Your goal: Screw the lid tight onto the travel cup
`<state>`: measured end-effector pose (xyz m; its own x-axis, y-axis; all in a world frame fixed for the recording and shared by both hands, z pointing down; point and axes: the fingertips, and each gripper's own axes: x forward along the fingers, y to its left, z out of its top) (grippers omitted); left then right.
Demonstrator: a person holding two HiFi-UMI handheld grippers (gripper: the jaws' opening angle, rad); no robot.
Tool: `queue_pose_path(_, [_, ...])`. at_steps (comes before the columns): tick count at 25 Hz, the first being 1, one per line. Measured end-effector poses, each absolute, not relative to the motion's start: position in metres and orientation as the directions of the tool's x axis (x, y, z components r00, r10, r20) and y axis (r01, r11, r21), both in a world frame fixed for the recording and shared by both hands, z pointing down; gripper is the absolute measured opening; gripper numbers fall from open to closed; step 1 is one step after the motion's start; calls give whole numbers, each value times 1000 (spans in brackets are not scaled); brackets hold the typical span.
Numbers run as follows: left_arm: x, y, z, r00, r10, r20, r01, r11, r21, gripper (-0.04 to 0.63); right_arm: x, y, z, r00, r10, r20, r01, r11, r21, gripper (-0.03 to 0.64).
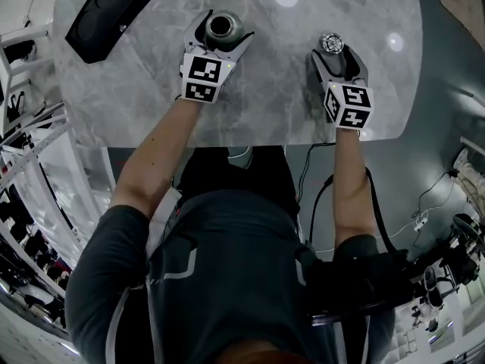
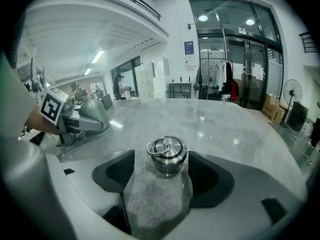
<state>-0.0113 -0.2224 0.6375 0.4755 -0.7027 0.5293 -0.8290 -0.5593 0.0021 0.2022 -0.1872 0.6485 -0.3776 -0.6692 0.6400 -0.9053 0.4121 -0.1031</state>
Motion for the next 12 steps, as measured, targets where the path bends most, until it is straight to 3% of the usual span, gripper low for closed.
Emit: queue_pose_path(12, [1, -230, 638, 464, -701, 542, -826, -563, -21, 422, 198, -209, 651, -391, -647, 655, -887, 455, -80, 325])
